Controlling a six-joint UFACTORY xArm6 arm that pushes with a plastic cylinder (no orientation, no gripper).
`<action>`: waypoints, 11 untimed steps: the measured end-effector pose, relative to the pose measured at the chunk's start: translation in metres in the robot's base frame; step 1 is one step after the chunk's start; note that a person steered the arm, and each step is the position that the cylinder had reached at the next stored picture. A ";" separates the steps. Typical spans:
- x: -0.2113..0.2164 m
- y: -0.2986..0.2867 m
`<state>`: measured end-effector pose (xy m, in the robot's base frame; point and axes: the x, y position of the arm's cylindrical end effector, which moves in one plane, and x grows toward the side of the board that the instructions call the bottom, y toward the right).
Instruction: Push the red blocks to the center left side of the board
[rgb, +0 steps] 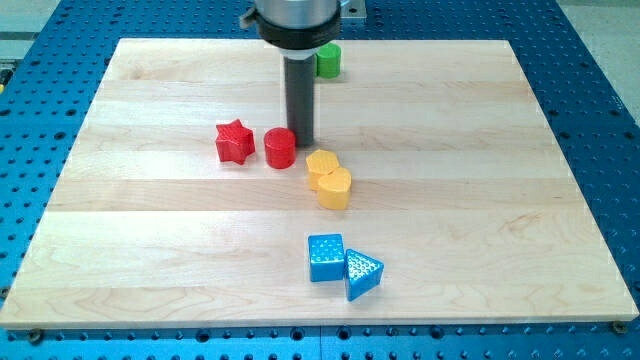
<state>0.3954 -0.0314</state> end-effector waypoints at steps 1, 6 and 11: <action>0.000 -0.024; 0.057 0.002; -0.010 -0.036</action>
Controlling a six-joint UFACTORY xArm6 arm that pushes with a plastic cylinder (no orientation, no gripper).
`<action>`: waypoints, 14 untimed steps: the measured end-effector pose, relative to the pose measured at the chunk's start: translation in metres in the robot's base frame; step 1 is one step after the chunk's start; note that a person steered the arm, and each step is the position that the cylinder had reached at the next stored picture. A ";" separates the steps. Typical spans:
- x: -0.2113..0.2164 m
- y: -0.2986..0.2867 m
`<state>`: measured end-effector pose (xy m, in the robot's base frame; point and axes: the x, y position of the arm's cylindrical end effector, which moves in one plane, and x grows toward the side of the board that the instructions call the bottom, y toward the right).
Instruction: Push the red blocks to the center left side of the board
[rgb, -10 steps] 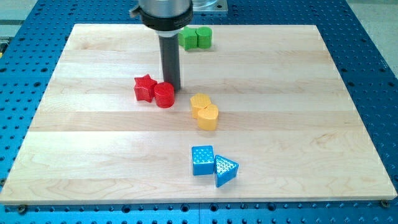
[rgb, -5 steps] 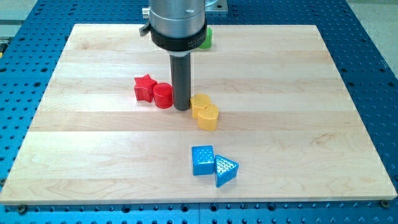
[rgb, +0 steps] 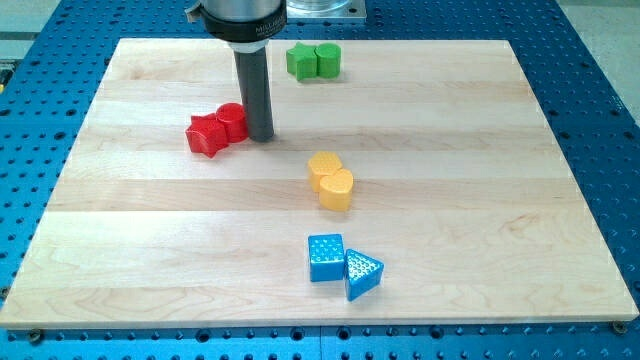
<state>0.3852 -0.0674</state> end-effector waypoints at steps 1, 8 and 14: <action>-0.028 0.007; 0.038 -0.047; 0.058 -0.045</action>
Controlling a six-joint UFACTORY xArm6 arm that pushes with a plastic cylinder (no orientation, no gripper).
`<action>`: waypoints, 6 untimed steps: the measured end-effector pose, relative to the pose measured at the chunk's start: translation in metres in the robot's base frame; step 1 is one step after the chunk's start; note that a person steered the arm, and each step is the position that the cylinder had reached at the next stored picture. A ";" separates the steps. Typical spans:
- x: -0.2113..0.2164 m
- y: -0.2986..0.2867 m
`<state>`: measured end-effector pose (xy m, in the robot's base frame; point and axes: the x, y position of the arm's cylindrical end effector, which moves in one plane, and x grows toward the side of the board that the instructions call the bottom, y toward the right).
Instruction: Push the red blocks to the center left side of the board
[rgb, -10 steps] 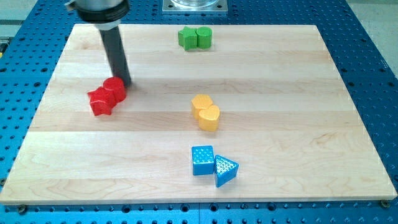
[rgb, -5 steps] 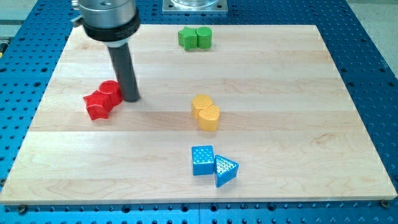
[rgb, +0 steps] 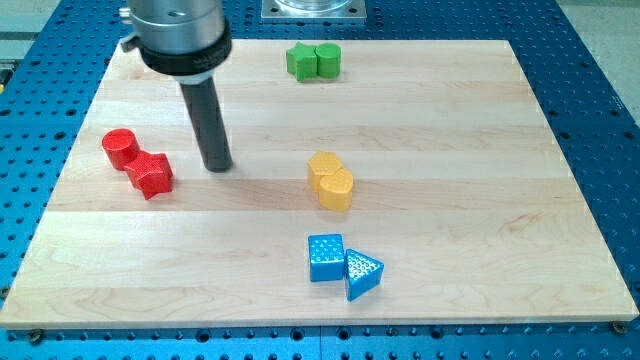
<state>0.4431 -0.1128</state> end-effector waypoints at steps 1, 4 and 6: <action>0.039 -0.004; 0.022 -0.078; 0.000 -0.086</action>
